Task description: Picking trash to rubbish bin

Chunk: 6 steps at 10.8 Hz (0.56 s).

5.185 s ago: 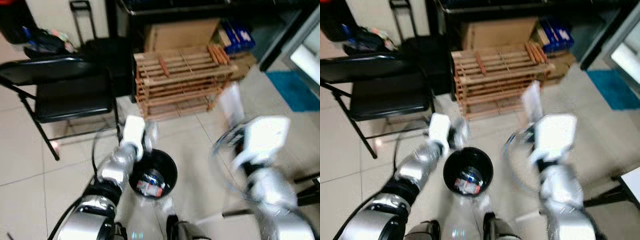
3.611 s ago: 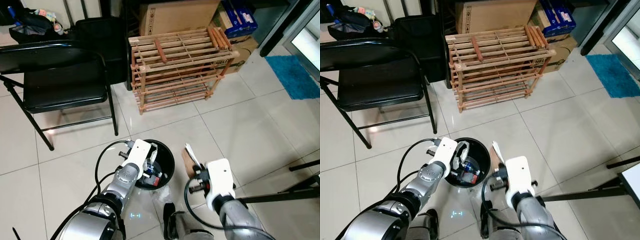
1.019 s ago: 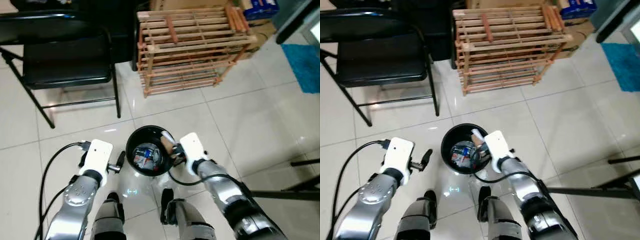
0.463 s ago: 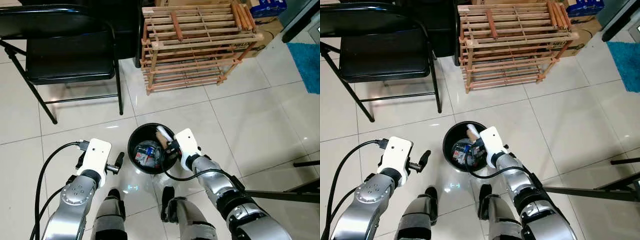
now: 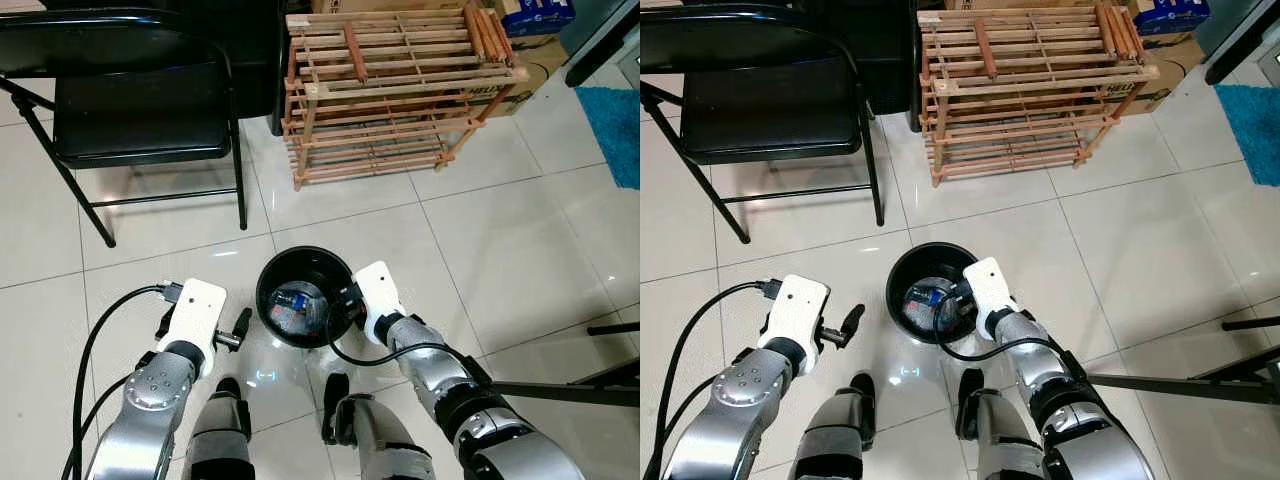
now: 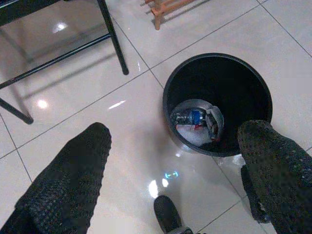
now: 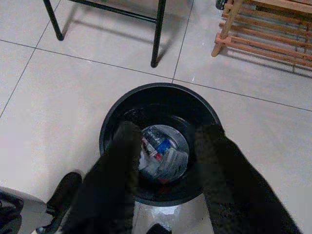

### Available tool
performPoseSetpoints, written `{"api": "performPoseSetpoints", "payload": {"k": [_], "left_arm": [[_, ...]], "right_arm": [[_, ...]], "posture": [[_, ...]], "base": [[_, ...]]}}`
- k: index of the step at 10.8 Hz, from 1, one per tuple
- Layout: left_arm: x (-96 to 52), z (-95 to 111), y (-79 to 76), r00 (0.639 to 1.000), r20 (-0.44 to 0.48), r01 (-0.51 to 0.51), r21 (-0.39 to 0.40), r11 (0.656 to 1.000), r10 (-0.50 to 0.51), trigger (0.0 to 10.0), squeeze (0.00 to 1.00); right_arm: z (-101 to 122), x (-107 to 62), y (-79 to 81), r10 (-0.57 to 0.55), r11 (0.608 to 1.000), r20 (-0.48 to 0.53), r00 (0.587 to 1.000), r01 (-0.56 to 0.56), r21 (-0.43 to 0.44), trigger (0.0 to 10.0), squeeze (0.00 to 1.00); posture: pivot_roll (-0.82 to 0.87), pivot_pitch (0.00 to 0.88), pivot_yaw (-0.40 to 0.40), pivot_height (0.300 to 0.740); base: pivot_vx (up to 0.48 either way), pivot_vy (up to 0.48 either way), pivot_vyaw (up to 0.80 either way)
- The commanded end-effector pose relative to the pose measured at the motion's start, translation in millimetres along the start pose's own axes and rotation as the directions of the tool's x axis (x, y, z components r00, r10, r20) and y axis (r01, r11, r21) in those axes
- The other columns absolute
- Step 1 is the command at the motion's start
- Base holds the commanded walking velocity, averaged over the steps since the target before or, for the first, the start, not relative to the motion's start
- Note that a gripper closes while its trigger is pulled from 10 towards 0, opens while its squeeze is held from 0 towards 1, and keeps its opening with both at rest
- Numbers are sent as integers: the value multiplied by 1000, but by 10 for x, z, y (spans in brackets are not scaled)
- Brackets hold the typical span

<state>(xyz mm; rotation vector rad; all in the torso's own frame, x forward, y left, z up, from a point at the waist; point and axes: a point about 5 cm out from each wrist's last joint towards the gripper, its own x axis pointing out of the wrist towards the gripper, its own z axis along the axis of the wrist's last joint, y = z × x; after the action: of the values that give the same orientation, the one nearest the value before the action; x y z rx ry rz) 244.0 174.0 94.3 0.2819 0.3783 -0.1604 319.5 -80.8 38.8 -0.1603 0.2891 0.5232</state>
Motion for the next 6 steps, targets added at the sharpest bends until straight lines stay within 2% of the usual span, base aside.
{"api": "performPoseSetpoints", "payload": {"k": [1,3,6], "left_arm": [[-27,-24,-48,1000,-12,21,-2,1000,-21,10000,0],[-8,-19,-52,1000,-11,22,2,1000,-22,10000,0],[121,80,-130,998,26,51,3,999,-51,10000,0]], "right_arm": [[-155,-59,1,-5,1000,-45,999,6,24,10000,1000],[-141,-57,-19,-12,1000,-38,999,13,25,10000,1000],[34,-85,-171,-77,997,84,993,75,27,10000,1000]], "posture": [[468,419,-149,740],[467,413,-148,740],[430,352,-142,740]], "base": [[0,0,0],[0,0,0],[0,0,0]]}}
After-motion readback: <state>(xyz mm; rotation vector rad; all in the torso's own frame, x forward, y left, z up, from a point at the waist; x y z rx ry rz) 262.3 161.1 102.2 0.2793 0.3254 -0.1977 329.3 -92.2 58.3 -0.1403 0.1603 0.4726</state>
